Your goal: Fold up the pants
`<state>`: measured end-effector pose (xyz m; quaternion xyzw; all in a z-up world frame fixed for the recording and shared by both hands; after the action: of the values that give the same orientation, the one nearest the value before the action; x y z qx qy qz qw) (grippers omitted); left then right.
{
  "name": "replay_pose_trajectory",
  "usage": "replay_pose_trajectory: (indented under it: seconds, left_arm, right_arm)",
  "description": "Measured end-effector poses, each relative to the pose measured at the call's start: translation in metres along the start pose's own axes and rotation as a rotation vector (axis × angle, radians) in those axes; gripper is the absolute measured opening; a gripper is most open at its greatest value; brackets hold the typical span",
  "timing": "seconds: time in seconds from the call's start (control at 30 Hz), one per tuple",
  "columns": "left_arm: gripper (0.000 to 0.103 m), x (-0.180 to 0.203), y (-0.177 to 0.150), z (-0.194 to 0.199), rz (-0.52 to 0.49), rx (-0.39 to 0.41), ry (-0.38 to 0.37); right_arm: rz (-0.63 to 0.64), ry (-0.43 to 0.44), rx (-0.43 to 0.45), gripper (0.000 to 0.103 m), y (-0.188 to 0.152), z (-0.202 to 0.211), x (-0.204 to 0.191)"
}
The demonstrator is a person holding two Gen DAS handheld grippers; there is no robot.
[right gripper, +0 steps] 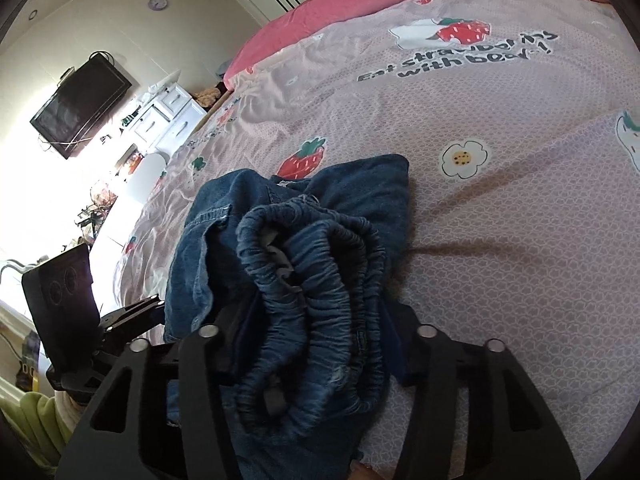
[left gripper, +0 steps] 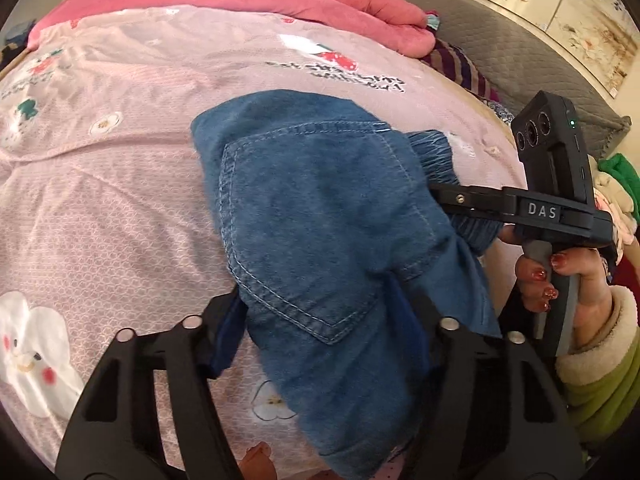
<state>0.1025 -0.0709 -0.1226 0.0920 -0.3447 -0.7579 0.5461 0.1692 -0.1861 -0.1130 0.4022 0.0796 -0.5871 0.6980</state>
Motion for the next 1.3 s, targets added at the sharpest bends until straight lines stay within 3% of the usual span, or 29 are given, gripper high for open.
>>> replay_pose_trajectory:
  seconds: [0.17, 0.33, 0.57, 0.8, 0.97, 1.13, 1.3]
  left_arm:
    - [0.035, 0.003, 0.006, 0.009, -0.013, 0.036, 0.004]
    - [0.030, 0.003, 0.016, 0.020, -0.017, 0.073, 0.006]
    - [0.030, -0.005, 0.050, 0.041, -0.045, 0.161, 0.057]
    - [0.030, -0.026, 0.079, 0.037, -0.025, 0.194, 0.108]
    - [0.030, -0.042, 0.087, 0.021, -0.006, 0.179, 0.138]
    - [0.031, -0.056, 0.079, -0.001, 0.022, 0.132, 0.142]
    - [0.040, -0.065, 0.070, -0.015, 0.036, 0.099, 0.151]
  right_arm:
    - [0.047, 0.002, 0.051, 0.037, 0.004, 0.012, -0.014]
    - [0.092, 0.004, 0.095, 0.036, 0.012, 0.024, -0.029]
    - [0.158, 0.016, 0.161, 0.036, 0.046, 0.035, -0.053]
    - [0.177, 0.006, 0.173, 0.036, 0.086, 0.018, -0.060]
    - [0.172, -0.018, 0.159, 0.036, 0.106, -0.007, -0.053]
    - [0.126, -0.055, 0.102, 0.036, 0.101, -0.035, -0.035]
    - [0.073, -0.091, 0.052, 0.040, 0.091, -0.055, -0.015]
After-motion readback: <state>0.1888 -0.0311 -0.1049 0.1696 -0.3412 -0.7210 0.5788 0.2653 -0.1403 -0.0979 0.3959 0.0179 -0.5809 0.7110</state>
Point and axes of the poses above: each gripper's, at about its wrist camera, not at the fingertips, and z roughly against the way its jaws point, x to its right, y to its top, the point moved 7 cm from there along -z, roughly the way its jaws point, and after that the axes turned 6 degrees about -z, right-handed, at the moved point
